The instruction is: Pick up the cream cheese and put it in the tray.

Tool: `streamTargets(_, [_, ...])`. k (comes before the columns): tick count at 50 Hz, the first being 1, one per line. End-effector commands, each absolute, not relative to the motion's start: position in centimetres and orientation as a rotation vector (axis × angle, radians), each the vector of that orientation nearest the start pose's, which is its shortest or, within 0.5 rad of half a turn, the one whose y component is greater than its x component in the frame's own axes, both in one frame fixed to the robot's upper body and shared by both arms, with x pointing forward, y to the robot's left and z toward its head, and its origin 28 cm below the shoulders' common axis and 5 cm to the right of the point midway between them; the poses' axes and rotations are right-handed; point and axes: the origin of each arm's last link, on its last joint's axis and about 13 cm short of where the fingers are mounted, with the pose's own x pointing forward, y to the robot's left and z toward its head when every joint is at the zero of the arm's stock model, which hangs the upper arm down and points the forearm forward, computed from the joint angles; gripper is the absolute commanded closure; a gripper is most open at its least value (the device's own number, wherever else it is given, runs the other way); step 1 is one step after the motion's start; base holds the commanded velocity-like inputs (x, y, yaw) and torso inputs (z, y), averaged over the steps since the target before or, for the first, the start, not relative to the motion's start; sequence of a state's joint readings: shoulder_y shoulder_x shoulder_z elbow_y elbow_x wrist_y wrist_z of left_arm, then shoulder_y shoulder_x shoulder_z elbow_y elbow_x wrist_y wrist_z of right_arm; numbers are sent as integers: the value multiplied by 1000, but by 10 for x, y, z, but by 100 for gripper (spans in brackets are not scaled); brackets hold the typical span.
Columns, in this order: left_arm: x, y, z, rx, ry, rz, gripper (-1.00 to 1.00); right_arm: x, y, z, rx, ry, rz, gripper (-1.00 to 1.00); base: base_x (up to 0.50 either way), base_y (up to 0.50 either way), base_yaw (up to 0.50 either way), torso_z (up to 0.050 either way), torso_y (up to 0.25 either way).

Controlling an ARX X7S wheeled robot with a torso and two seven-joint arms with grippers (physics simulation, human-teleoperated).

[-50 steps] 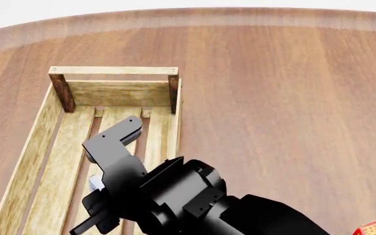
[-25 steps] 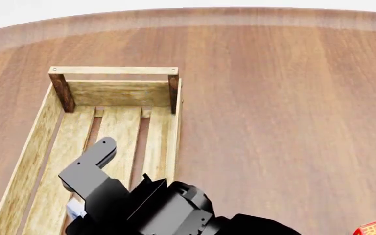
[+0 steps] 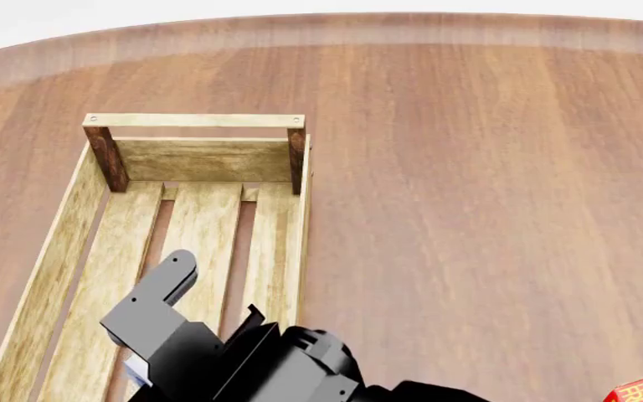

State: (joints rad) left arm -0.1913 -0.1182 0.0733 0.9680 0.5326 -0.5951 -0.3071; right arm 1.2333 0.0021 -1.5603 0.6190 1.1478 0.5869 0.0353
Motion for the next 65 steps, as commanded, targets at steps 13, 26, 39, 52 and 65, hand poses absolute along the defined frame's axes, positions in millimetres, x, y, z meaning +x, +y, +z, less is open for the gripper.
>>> streamTargets(13, [179, 233, 201, 370, -647, 613, -100, 335, 36, 113, -508, 590, 869, 100, 0, 0, 0, 0, 1])
streamTargets(26, [180, 234, 201, 370, -646, 612, -100, 335, 34, 115, -444, 650, 900, -100, 0, 0, 0, 0, 0])
streamTargets(39, [180, 233, 201, 370, -647, 612, -100, 335, 34, 116, -450, 654, 897, -100, 0, 0, 0, 0, 0])
streamTargets(52, [180, 233, 201, 370, -646, 611, -100, 335, 34, 115, -441, 652, 897, -100, 0, 0, 0, 0, 0])
streamTargets(65, [180, 233, 202, 367, -648, 610, -100, 334, 39, 123, -425, 636, 906, -100, 0, 0, 0, 0, 0])
